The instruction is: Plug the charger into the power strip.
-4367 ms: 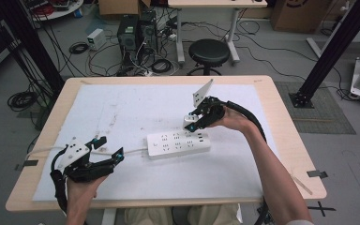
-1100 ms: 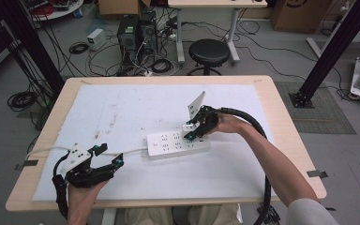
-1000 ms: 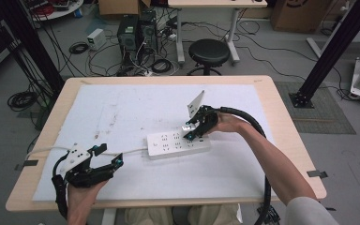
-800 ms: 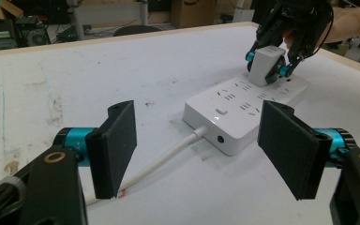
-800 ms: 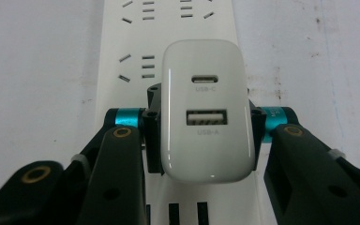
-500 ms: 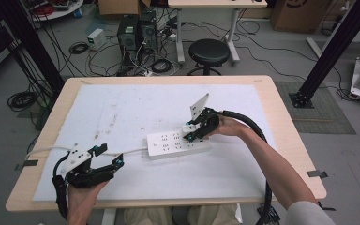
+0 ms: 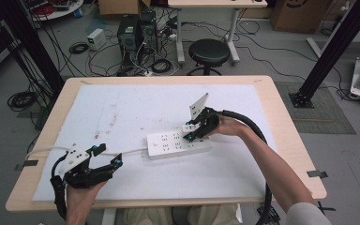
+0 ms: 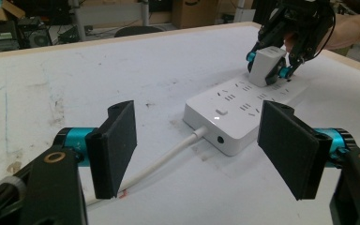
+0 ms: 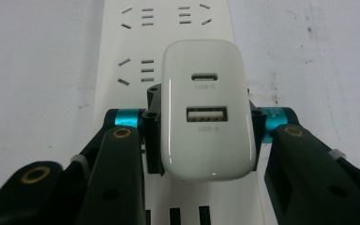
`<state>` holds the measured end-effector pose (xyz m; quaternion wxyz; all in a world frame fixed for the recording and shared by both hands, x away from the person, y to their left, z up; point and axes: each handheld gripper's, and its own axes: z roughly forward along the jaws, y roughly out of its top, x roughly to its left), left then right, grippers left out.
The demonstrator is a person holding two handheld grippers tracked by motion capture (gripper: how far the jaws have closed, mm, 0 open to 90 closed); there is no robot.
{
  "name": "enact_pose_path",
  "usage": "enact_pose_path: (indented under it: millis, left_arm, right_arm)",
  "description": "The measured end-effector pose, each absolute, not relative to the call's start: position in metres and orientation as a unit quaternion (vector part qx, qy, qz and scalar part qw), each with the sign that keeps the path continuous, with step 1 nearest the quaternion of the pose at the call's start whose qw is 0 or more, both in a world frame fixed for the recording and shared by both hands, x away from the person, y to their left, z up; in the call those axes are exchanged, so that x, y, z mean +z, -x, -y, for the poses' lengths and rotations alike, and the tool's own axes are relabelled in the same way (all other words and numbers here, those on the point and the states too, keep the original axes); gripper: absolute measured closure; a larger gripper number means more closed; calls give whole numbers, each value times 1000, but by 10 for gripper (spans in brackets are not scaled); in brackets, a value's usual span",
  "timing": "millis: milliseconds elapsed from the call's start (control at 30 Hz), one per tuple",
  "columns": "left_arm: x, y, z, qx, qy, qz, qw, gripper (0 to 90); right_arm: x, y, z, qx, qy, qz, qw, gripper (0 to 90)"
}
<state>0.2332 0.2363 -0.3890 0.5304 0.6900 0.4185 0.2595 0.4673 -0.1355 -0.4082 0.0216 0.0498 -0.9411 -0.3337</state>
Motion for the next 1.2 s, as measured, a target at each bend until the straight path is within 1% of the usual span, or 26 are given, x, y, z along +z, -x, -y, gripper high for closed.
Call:
enact_pose_path:
  millis: [233,300,333,367,400,433,500,533,567,633,667,767,833,1033,1100,1133,1167,1200]
  left_arm:
    - [-391,-232,-238,260,-689,-420,530,284]
    - [-391,-232,-238,260,-689,-420,530,285]
    - [-391,-232,-239,259,-689,-420,530,284]
    - [-391,-232,-239,259,-689,-420,530,284]
    - [-390,-232,-239,261,-689,-420,530,284]
    - [-390,-232,-239,261,-689,-420,530,284]
    - [-391,-232,-240,261,-689,-420,530,284]
    - [-391,-232,-240,261,-689,-420,530,284]
    - [-391,-232,-240,260,-688,-421,530,284]
    - [-391,-232,-240,261,-688,-422,530,285]
    - [-391,-231,-240,261,-688,-422,530,284]
    - [-391,-232,-240,260,-688,-421,531,285]
    - [-391,-233,-240,261,-688,-420,532,284]
    - [-391,-236,-240,260,-690,-418,531,284]
    - [-391,-238,-239,258,-688,-418,534,279]
    - [-391,-240,-239,257,-690,-416,534,279]
    - [-391,-240,-239,257,-690,-416,534,269]
    - [-391,-240,-239,257,-690,-416,534,263]
  right_arm:
    - [-410,-467,136,-340,-37,939,27,618]
    - [-411,-468,136,-342,-36,939,29,598]
    - [-411,-468,137,-345,-34,938,29,552]
    - [-411,-468,137,-345,-34,938,29,552]
    - [-411,-467,137,-345,-30,938,26,499]
    - [-411,-467,137,-345,-30,938,26,499]
    - [-410,-468,137,-344,-15,939,17,363]
    - [-410,-468,137,-344,-15,939,17,363]
    - [-408,-468,137,-348,-11,937,20,315]
    - [-408,-468,137,-347,-9,937,20,312]
    - [-406,-468,136,-350,-10,937,16,286]
    - [-404,-467,137,-351,-4,936,15,274]
    - [-400,-468,142,-354,14,935,14,223]
    - [-391,-468,151,-362,50,931,13,219]
    - [-390,-469,153,-365,53,930,6,219]
    - [-384,-466,157,-367,65,928,-2,219]
    - [-378,-463,161,-371,71,926,-21,219]
    - [-378,-463,161,-371,71,926,-21,219]
